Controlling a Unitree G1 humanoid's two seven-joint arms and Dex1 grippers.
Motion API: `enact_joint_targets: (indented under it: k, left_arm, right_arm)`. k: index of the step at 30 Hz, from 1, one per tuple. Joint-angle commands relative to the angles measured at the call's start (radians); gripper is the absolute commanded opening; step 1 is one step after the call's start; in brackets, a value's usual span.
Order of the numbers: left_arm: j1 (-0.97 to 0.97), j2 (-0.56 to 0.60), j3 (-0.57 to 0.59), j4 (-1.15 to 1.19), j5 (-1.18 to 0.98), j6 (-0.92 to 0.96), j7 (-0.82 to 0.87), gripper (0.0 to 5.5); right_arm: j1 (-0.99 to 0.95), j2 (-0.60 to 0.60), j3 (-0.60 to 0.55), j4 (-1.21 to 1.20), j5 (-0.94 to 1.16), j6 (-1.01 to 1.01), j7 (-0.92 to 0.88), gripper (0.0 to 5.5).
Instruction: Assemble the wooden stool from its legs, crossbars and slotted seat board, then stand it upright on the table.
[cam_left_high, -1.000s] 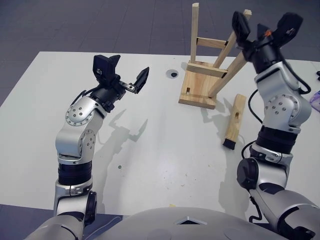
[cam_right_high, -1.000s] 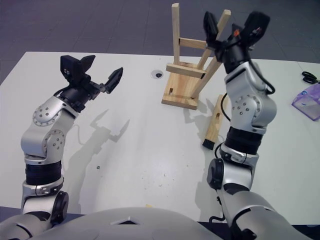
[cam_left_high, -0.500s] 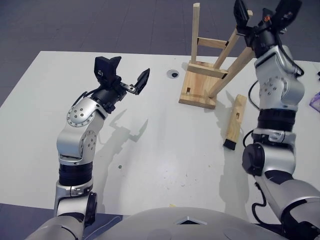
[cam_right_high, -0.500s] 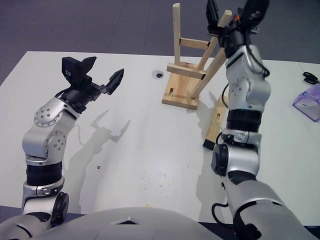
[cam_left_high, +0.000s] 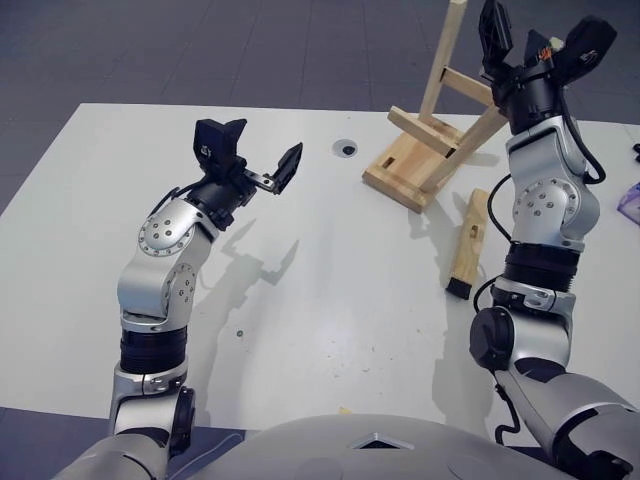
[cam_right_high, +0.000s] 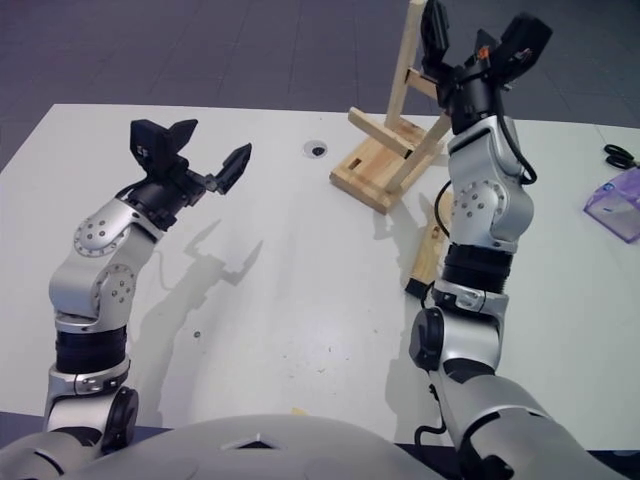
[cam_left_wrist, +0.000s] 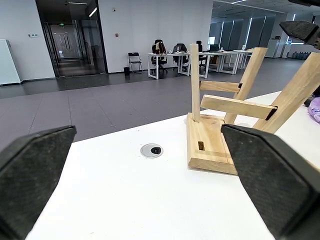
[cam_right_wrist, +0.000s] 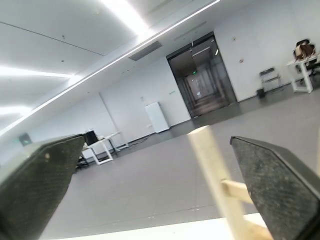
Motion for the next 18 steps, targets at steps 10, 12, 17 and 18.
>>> enact_joint_targets:
  k: [10, 12, 17, 18]
  left_arm:
    - [0.058, -0.002, 0.019, -0.048, 0.011, 0.018, 0.03, 5.4]
    - [0.07, 0.002, 0.027, -0.054, 0.008, 0.022, 0.033, 5.4]
    - [0.077, 0.01, 0.021, -0.057, 0.008, 0.031, 0.021, 5.4]
    - [0.076, 0.009, 0.014, -0.058, 0.011, 0.03, 0.019, 5.4]
  right_arm:
    - [0.276, -0.238, -0.071, -0.105, -0.126, 0.059, -0.077, 5.38]
    - [0.457, -0.195, -0.025, -0.155, -0.155, 0.137, -0.101, 5.38]
    - [0.705, -0.166, 0.169, -0.325, -0.21, 0.339, -0.091, 5.38]
    - [0.714, -0.164, 0.196, -0.343, -0.22, 0.362, -0.089, 5.38]
